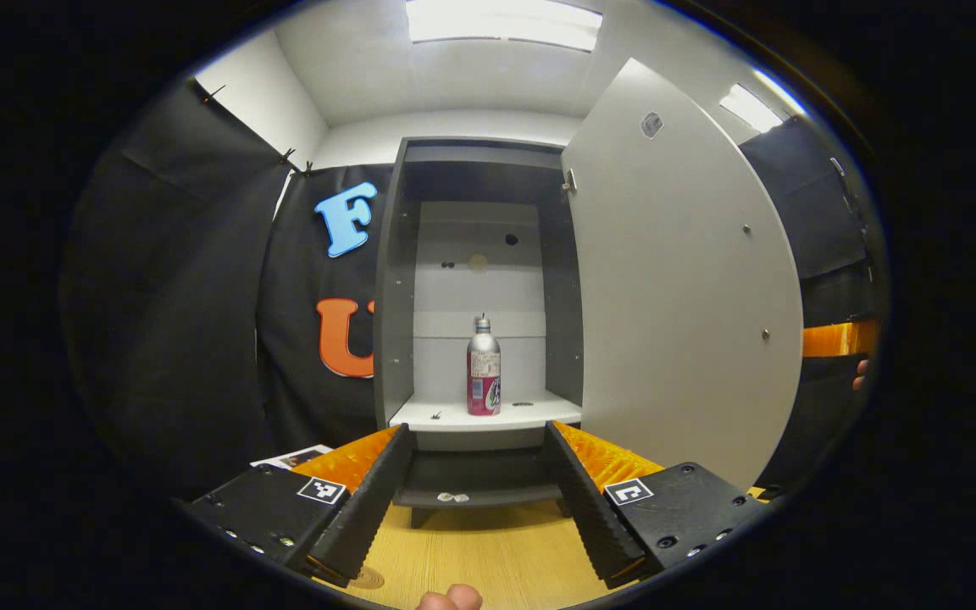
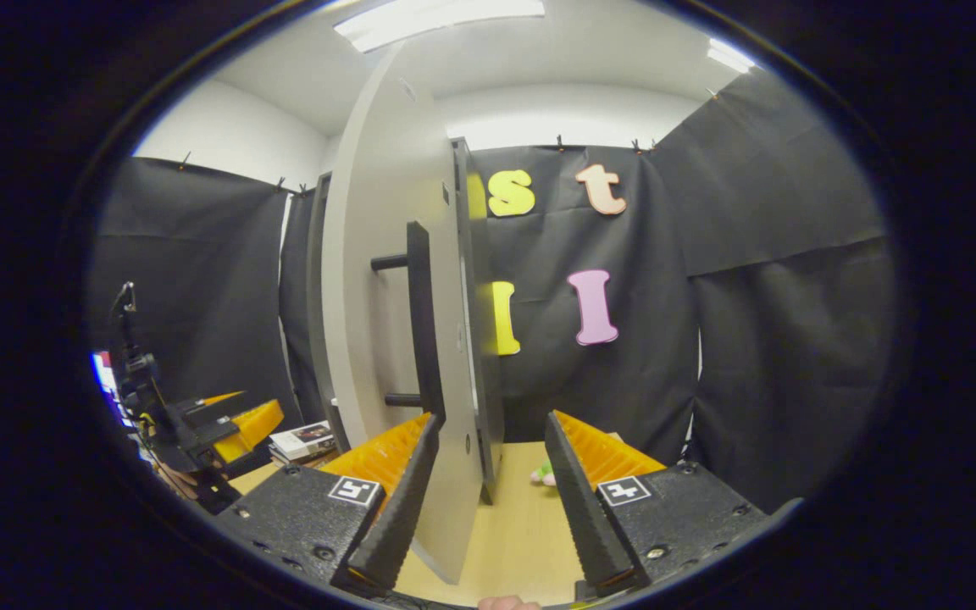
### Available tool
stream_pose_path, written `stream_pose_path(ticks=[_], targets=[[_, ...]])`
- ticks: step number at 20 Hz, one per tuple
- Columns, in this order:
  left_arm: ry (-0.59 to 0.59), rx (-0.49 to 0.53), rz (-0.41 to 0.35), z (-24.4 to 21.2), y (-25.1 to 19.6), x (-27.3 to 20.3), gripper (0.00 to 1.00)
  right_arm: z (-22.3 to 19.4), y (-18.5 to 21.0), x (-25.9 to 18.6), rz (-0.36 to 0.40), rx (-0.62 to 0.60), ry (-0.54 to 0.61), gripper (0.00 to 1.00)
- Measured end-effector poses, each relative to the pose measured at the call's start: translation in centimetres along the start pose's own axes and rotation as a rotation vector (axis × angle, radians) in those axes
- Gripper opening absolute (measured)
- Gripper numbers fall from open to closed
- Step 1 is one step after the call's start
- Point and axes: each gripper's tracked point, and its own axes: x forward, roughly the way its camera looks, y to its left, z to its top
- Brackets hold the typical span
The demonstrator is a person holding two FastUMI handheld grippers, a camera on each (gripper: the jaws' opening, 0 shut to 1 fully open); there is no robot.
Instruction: Open the cabinet door with the right hand, grasp the bottle in the cabinet with the left hand and place it on the coaster, then close the cabinet door with the right hand.
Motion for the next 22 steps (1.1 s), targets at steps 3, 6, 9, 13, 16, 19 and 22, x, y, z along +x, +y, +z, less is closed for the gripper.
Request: stream_pose_path(ticks=[3,6,9,13,16,19,22], targets=[[-0.004,-0.025,-0.058,0.2,-0.8,5.7,0.95,-0.2,-0.2,-0.1,-0.011,0.002,0.002,0.79],[0.021,0.006,-0.043,-0.2,0.3,11.8,0.96,-0.3,-0.2,0.1,-0.019,0.007,0.008,0.79],[0.071,-0.066,-0.044,-1.9,0.6,16.6,0.96,-0.6,-0.5,0.2,-0.038,0.007,0.015,0.79],[0.054,-0.057,-0.011,-2.0,1.5,21.8,0.95,-1.1,-0.6,0.3,-0.056,0.016,0.043,0.79],[0.059,-0.043,-0.011,-3.1,1.5,24.8,0.95,-1.2,-0.7,0.4,-0.069,0.013,0.055,0.79],[0.043,-0.028,-0.010,-3.0,1.7,27.5,0.95,-1.2,-1.1,0.5,-0.087,-0.005,0.052,0.79],[0.045,-0.010,-0.010,-3.3,1.8,29.3,0.95,-1.1,-1.4,0.8,-0.098,-0.008,0.053,0.79]])
